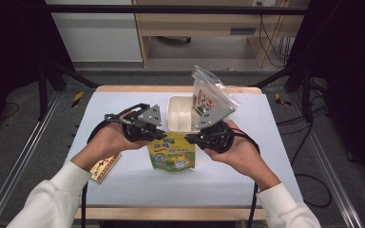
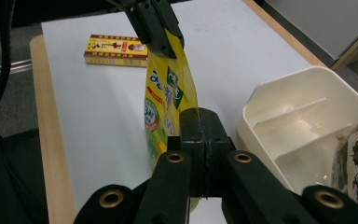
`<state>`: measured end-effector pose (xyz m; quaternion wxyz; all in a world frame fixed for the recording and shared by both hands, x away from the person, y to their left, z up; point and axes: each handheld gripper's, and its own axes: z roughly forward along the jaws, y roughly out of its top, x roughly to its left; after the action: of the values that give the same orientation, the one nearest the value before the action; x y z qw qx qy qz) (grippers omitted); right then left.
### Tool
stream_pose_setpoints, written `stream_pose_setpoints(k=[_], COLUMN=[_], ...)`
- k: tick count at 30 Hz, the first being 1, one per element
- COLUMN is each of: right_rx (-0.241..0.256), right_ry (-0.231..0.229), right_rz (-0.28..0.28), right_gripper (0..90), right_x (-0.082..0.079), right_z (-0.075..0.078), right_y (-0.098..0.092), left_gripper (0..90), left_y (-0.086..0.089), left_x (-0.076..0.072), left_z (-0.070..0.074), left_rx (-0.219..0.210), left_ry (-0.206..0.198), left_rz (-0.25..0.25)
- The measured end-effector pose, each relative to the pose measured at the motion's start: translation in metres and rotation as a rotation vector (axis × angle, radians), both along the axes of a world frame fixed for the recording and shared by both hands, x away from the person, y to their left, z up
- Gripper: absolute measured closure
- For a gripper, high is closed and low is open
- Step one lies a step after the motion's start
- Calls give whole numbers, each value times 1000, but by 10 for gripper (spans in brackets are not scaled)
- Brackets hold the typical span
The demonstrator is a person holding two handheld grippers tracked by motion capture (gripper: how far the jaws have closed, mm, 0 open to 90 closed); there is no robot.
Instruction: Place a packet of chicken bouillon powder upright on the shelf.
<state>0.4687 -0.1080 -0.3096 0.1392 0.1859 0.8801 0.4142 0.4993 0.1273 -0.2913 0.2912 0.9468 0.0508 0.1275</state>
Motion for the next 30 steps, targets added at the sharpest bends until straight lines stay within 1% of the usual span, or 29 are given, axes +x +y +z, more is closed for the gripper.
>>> stream_pose_setpoints(k=[4,7,10,11,15,20,23,25,29,30], right_rx=[-25,-57,-87,-97,-110,-103,-109,-106,-89,-88], right_ry=[0,-6,9,10,45,94,100,102,109,112], right_rz=[-1,0,5,15,44,80,92,89,90,93], right_gripper=[835,779,711,695,637,680,726,780,832,862], right_x=[1,4,10,12,21,28,30,31,33,33], right_z=[-3,-5,-8,-9,-14,-19,-20,-20,-21,-21], right_y=[-3,-2,2,4,13,20,23,22,19,19], left_gripper=[891,892,893,892,892,890,888,885,879,879], left_y=[-8,-11,-11,-11,-11,-11,-10,-11,-11,-11], left_x=[-3,-5,-5,-5,-4,-4,-4,-5,-4,-4], left_z=[0,0,0,0,0,0,0,0,0,-1], left_rx=[17,32,33,31,26,28,26,25,24,25], left_ry=[-10,-20,-17,-17,-24,-23,-22,-22,-23,-24], left_rz=[-14,-20,-19,-19,-21,-24,-28,-28,-23,-22])
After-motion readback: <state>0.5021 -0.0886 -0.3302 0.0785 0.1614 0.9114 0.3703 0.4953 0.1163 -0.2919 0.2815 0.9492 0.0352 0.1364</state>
